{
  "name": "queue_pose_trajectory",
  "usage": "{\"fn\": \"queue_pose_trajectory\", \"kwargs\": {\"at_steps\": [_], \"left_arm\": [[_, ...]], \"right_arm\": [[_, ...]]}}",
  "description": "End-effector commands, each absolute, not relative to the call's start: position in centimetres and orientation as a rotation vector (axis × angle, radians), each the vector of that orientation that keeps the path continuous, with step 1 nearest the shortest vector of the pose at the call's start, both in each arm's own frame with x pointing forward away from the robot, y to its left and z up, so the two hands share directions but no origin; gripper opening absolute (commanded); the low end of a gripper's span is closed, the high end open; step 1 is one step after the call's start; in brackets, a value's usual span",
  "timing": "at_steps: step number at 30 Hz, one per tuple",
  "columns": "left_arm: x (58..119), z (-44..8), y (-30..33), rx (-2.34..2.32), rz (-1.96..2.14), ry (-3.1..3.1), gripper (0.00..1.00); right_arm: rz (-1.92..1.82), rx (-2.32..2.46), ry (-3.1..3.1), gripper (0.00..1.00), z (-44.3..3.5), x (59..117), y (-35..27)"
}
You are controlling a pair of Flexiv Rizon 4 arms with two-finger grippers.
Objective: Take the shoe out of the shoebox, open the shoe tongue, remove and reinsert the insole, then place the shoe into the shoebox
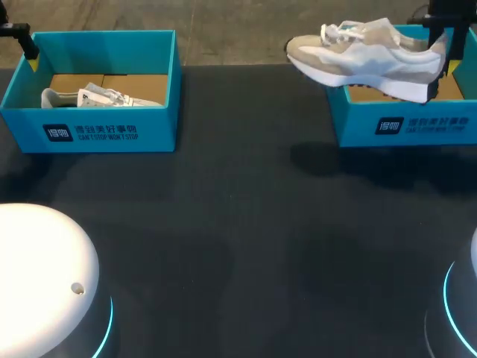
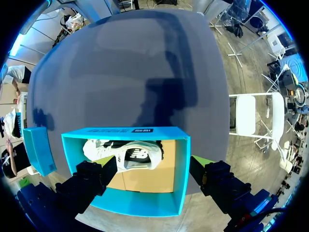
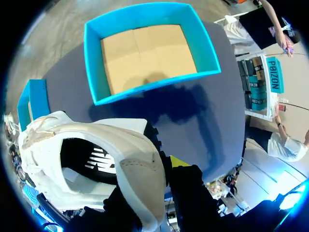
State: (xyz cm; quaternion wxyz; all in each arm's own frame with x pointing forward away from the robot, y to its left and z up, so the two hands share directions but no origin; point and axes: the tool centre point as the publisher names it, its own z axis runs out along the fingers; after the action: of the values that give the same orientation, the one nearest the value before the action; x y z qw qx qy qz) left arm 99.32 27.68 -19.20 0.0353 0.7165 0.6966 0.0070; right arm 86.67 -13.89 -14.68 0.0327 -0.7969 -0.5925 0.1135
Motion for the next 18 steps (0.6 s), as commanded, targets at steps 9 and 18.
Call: {"fn": "queue_pose_trajectory", "kwargs": {"at_steps": [9,18], "left_arm": [[99.2,-19.2,27.7,2.202,0.026,2.141,1.00],[99.2,-19.2,27.7,2.202,0.026,2.141,1.00]], "right_arm": [[-0.169,-2.696,-2.105,0.00,-16.1,84.9,-11.2],[-0.054,-2.724,-2.122,0.00,-15.7,84.6,-9.4]]}}
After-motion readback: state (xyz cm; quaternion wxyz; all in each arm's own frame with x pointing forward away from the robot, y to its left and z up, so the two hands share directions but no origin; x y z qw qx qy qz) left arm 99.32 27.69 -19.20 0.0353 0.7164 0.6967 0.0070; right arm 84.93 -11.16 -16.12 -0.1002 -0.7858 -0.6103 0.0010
